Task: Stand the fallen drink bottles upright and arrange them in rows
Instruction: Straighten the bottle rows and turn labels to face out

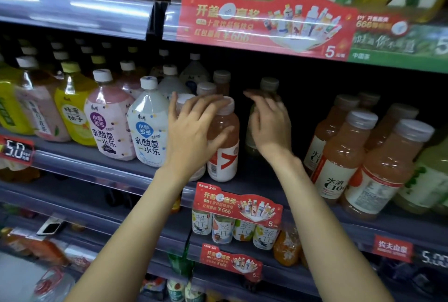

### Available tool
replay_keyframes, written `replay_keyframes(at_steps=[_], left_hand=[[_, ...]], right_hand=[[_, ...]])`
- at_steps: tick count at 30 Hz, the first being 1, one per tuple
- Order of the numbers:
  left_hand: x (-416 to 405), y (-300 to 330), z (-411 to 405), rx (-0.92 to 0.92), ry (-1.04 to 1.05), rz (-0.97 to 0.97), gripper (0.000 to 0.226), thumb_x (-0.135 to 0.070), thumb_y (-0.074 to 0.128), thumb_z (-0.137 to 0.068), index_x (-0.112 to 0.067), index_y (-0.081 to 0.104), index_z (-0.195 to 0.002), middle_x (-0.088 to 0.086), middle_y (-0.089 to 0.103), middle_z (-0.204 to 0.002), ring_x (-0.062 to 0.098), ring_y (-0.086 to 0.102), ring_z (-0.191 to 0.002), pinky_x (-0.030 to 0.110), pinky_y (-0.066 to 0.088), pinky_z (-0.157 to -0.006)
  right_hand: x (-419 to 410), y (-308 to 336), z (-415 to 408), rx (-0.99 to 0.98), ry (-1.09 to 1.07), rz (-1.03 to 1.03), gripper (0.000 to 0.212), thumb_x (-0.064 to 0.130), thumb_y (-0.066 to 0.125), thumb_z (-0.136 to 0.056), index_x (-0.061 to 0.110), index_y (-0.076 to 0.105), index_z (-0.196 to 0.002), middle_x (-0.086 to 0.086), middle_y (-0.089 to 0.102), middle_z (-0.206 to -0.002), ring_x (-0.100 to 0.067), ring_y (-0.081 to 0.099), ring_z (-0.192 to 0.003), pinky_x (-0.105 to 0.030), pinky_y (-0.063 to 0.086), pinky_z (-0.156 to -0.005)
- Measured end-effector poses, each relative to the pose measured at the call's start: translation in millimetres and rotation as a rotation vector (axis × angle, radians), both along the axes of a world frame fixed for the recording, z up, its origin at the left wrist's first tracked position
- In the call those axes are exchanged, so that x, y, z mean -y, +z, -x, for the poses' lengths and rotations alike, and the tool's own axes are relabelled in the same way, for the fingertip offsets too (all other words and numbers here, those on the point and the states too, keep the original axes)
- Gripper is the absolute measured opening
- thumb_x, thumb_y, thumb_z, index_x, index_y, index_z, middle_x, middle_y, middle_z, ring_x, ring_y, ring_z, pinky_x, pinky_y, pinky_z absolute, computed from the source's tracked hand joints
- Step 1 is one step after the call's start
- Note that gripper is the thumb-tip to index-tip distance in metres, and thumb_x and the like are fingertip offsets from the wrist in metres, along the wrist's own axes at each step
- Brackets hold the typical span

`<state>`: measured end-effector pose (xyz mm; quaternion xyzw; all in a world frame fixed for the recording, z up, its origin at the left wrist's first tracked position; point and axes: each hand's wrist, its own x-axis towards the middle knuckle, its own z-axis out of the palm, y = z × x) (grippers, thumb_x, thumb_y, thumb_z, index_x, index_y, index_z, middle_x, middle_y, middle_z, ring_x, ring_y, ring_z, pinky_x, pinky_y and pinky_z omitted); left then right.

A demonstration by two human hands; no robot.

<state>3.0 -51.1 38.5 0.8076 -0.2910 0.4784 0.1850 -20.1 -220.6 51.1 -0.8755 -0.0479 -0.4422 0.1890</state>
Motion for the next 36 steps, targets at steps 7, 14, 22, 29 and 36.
replay_keyframes(at_steps=[7, 14, 22, 29, 36], left_hand=[[-6.5, 1.3, 6.6, -0.014, -0.023, 0.033, 0.038, -0.041, 0.059, -0.085, -0.015, 0.061, -0.113, 0.005, 0.062, -0.112, 0.027, 0.054, -0.109, 0.051, 0.025, -0.113], [-5.4, -0.5, 3.4, -0.021, -0.005, 0.043, 0.040, -0.042, 0.057, -0.085, -0.013, 0.063, -0.112, 0.006, 0.063, -0.111, 0.026, 0.053, -0.108, 0.052, 0.025, -0.112], [-5.2, -1.4, 2.0, -0.012, -0.012, 0.050, 0.042, -0.044, 0.056, -0.086, -0.012, 0.064, -0.112, 0.006, 0.063, -0.112, 0.025, 0.053, -0.108, 0.051, 0.023, -0.113], [-3.9, -4.2, 0.0, -0.004, -0.029, 0.066, 0.040, -0.042, 0.057, -0.087, -0.014, 0.061, -0.115, 0.006, 0.062, -0.113, 0.026, 0.053, -0.110, 0.051, 0.022, -0.113], [-4.4, -5.2, -1.0, -0.018, -0.052, 0.016, 0.048, -0.044, 0.056, -0.088, -0.017, 0.058, -0.127, 0.001, 0.059, -0.127, 0.022, 0.046, -0.119, 0.053, 0.016, -0.115]], right_hand=[[-4.7, 32.5, -42.7, -0.339, 0.011, 0.423, 0.073, 0.016, 0.039, -0.083, 0.023, 0.014, -0.151, 0.004, 0.019, -0.157, -0.020, 0.015, -0.143, -0.043, 0.020, -0.111], [4.6, 16.9, -52.0, -0.177, -0.099, 0.435, 0.062, 0.016, 0.052, -0.085, 0.020, 0.035, -0.145, -0.008, 0.049, -0.133, -0.033, 0.041, -0.122, -0.045, 0.030, -0.096], [-8.5, 17.9, -58.0, -0.130, -0.164, 0.307, 0.050, 0.040, 0.052, -0.087, 0.032, 0.044, -0.136, -0.013, 0.046, -0.113, -0.032, 0.043, -0.105, -0.044, 0.039, -0.089], [0.7, -10.8, -2.5, -0.168, -0.031, -0.216, 0.044, 0.032, 0.063, -0.088, 0.019, 0.049, -0.128, -0.014, 0.052, -0.118, -0.024, 0.050, -0.107, -0.033, 0.044, -0.082], [4.9, -29.2, 38.5, 0.227, 0.038, -0.442, 0.033, 0.012, 0.072, -0.081, 0.009, 0.055, -0.109, 0.003, 0.065, -0.085, -0.004, 0.061, -0.081, -0.010, 0.045, -0.074]])
